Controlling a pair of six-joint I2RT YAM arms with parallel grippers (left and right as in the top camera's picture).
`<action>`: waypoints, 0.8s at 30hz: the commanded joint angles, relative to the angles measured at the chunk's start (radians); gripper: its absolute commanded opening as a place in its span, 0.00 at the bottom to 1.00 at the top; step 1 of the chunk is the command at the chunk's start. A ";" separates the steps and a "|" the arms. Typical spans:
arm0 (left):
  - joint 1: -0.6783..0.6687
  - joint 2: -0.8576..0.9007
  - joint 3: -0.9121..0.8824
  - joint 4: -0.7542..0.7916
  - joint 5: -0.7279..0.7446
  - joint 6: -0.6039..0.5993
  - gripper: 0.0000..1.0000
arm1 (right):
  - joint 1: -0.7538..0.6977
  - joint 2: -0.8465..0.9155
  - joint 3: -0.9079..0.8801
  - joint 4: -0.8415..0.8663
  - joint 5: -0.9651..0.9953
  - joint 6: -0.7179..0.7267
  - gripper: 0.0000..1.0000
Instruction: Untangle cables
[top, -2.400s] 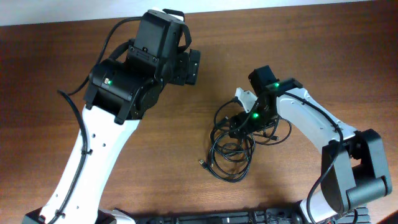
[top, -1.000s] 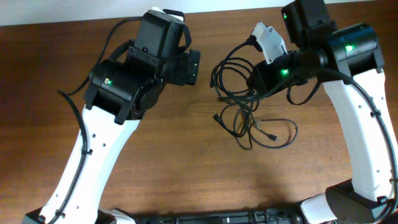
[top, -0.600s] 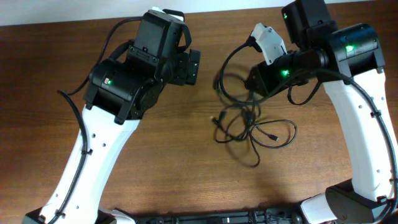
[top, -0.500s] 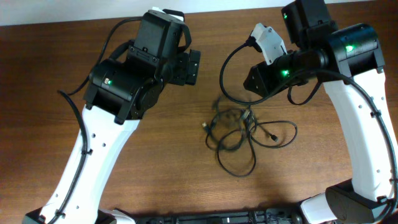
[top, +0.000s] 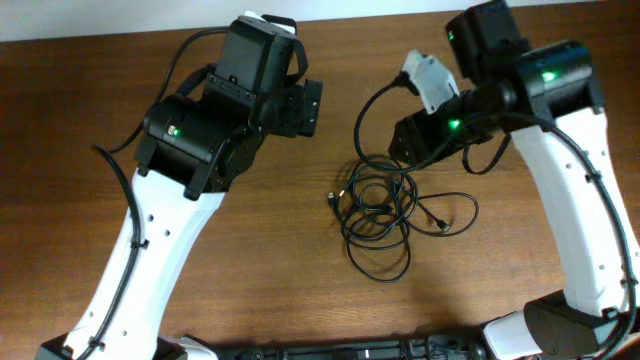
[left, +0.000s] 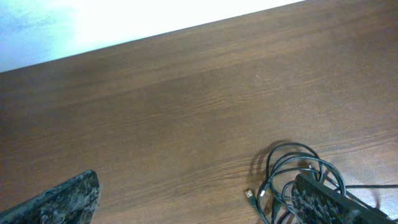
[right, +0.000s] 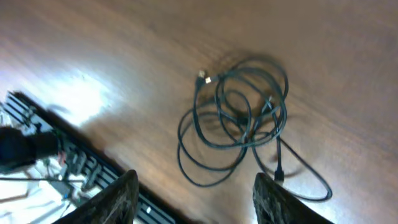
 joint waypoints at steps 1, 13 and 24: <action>0.004 0.000 0.017 0.001 -0.010 -0.012 0.99 | 0.004 -0.005 -0.141 0.052 0.015 0.008 0.60; 0.004 0.000 0.017 0.001 -0.010 -0.012 0.99 | 0.004 -0.005 -0.695 0.396 0.000 0.188 0.64; 0.004 0.000 0.017 0.001 -0.010 -0.012 0.99 | 0.003 -0.005 -0.907 0.687 0.005 0.544 0.99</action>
